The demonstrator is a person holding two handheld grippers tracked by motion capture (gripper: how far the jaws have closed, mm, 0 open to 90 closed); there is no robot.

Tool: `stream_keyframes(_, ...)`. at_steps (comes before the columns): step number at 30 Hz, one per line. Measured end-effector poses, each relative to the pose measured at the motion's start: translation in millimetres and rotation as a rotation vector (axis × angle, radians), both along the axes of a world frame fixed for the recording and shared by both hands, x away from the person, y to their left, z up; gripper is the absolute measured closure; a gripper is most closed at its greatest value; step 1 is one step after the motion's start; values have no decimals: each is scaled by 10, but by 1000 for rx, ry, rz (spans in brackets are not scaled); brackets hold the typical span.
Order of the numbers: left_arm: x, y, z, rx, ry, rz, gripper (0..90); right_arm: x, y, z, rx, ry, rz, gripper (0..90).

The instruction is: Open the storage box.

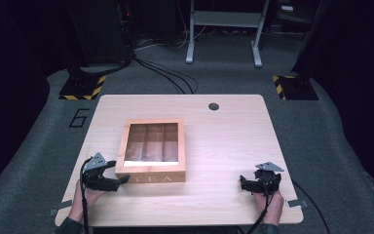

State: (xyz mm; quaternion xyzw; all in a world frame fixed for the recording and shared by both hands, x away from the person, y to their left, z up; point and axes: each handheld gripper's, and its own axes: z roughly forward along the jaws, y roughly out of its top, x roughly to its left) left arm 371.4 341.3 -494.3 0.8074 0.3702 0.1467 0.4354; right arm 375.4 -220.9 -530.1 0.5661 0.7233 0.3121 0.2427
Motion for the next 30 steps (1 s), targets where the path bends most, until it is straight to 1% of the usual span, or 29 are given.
stream_keyframes(1, -20, 10, -19, -1, -11, 12, 106, 0, -1, -1, -1, -2, 2, 24)
stream_keyframes(3, -59, 45, -43, 11, 0, 13, 103, 0, -1, -1, -1, -1, 1, 24)
stream_keyframes(7, -139, 104, -120, 21, 15, 36, 94, -1, -1, -1, -1, -2, 1, 25)
stream_keyframes(8, -152, 117, -134, 23, 12, 39, 90, -1, 0, -1, -1, -2, 0, 25)
stream_keyframes(10, -199, 154, -169, 41, 20, 55, 90, 0, 0, -1, -2, -2, 1, 24)
stream_keyframes(12, -239, 190, -205, 44, 27, 74, 88, -1, 0, -1, -1, -2, 0, 24)
stream_keyframes(16, -309, 265, -261, 74, 35, 103, 87, -1, 1, -1, -1, -2, -1, 25)
stream_keyframes(17, -326, 283, -273, 81, 31, 115, 87, -3, 6, 2, 3, 2, -6, 25)
stream_keyframes(18, -341, 308, -278, 92, 38, 119, 87, -3, 5, 0, 2, 0, -6, 24)
stream_keyframes(19, -357, 326, -293, 83, 39, 131, 86, -4, 6, 0, 3, 1, -7, 25)
stream_keyframes(21, -389, 376, -313, 96, 43, 146, 84, -6, 6, 2, 1, 4, -8, 25)
stream_keyframes(24, -432, 440, -364, 103, 58, 176, 77, -6, 6, 2, 2, 3, -8, 24)
stream_keyframes(26, -455, 478, -367, 118, 58, 194, 74, -7, 2, 2, -1, 4, -5, 24)
stream_keyframes(27, -460, 499, -367, 123, 60, 201, 73, -5, 10, 2, 5, 3, -11, 24)
stream_keyframes(28, -465, 515, -368, 135, 61, 212, 73, -6, 3, 2, -1, 4, -5, 24)
stream_keyframes(29, -465, 525, -370, 155, 55, 223, 73, -5, 8, 2, 4, 3, -9, 24)
stream_keyframes(30, -462, 534, -373, 152, 54, 230, 68, -6, 3, 2, -1, 4, -5, 24)
